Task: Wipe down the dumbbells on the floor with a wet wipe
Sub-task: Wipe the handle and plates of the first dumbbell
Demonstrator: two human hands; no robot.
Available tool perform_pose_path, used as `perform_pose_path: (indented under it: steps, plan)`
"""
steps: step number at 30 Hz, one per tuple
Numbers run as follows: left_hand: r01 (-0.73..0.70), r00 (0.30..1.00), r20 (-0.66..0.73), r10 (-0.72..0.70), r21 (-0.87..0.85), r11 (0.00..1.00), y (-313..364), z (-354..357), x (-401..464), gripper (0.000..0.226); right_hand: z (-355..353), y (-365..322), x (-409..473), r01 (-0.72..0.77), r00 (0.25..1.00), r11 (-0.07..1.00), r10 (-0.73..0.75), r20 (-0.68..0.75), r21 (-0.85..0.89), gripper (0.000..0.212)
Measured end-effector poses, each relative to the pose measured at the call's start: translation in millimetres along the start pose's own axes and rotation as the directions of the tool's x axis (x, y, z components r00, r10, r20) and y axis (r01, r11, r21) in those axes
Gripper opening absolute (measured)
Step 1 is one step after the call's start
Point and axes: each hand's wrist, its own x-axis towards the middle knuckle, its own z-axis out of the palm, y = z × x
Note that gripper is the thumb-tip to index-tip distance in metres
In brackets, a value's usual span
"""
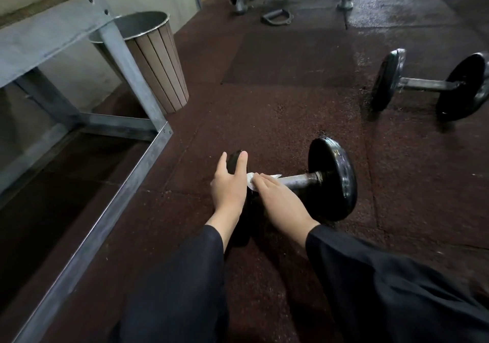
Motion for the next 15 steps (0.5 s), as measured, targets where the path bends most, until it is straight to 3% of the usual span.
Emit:
perform_pose_path:
  steps: [6,10,15]
  plan:
    - [0.003,1.000,-0.014,-0.003,0.023,1.000,0.4,1.9,3.3,0.059,-1.0,14.6,1.5,0.095,0.993,0.983,-0.083,0.085,-0.157,0.053]
    - [-0.015,1.000,-0.025,0.016,0.033,0.999,-3.6,1.2,-0.2,0.058,-2.3,10.1,13.9,-0.054,0.988,0.984,0.077,0.131,-0.169,0.030]
    - [-0.028,0.999,-0.032,0.029,0.024,0.999,-3.4,1.3,-1.9,0.058,-0.3,13.6,10.8,-0.018,0.991,0.999,0.024,0.134,-0.051,0.036]
